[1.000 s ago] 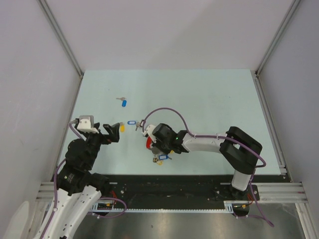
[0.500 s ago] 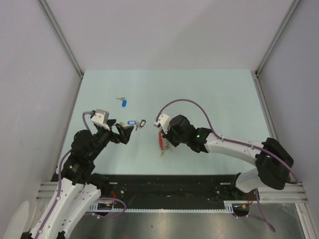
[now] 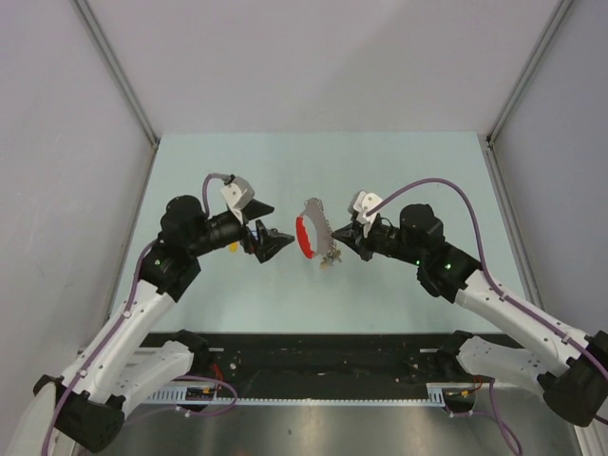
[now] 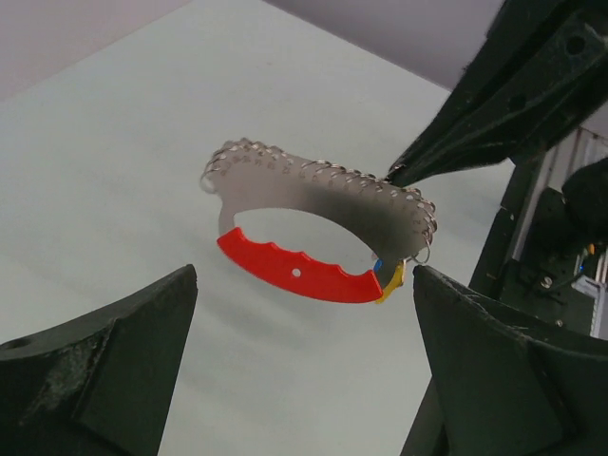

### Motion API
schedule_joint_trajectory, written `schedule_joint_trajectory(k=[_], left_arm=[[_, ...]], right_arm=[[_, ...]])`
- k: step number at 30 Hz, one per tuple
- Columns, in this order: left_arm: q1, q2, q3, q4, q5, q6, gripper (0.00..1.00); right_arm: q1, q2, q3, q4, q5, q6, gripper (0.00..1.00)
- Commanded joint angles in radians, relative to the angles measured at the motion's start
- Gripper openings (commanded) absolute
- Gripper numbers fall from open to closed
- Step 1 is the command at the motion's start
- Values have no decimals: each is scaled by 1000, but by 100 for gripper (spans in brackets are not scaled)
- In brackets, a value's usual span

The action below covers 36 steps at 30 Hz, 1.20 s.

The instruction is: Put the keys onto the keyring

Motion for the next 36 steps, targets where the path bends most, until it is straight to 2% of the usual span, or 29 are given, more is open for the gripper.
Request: schedule_joint_trajectory(k=[1, 2, 4, 6, 9, 10, 11, 13, 15, 16, 17, 19, 21, 23, 25, 29, 31, 33, 36], left_arm=[[-81, 50, 113, 28, 97, 126, 100], [-92, 57, 120, 23, 85, 131, 100], [-116, 57, 121, 9, 47, 145, 100], [-127, 49, 109, -12, 15, 155, 100], [-130, 23, 80, -43, -48, 172, 100], [-129, 11, 71, -54, -76, 180, 100], [-129, 2, 55, -63, -90, 185, 100], [-130, -9, 38, -85, -126, 189, 100], [-130, -29, 9, -92, -145, 188, 100], [-130, -34, 2, -95, -154, 186, 100], [-129, -41, -11, -103, -173, 183, 100], [-129, -51, -20, -111, -196, 177, 100], [-129, -63, -32, -120, -211, 174, 100], [-130, -72, -49, -117, -231, 169, 100], [-129, -84, -54, -114, -239, 162, 100], [-129, -92, -71, -97, -252, 154, 100], [-129, -91, -75, -97, -272, 154, 100], [-129, -87, -75, -108, -282, 157, 100], [-129, -84, -80, -111, -294, 159, 100]], right_arm=[[-56, -32, -7, 138, -119, 7, 0], [-46, -18, 6, 126, -41, 7, 0], [-56, -6, 10, 92, -144, -2, 0], [-30, 16, 25, 67, 32, 33, 0], [5, 76, 91, -73, 68, 27, 0], [23, 117, 114, -113, 283, 65, 0], [34, 140, 137, -171, 294, 60, 0], [20, 169, 157, -253, 196, 81, 0], [31, 183, 160, -274, 266, 110, 0], [27, 189, 158, -285, 183, 106, 0], [20, 207, 161, -290, 167, 119, 0], [31, 253, 207, -348, 257, 148, 0], [28, 309, 221, -398, 132, 101, 0], [39, 346, 221, -368, 217, 148, 0], [25, 405, 223, -337, 161, 164, 0], [82, 504, 221, -259, 190, 184, 0], [97, 578, 237, -277, 260, 210, 0], [109, 613, 254, -332, 214, 195, 0], [125, 619, 225, -311, 230, 222, 0]])
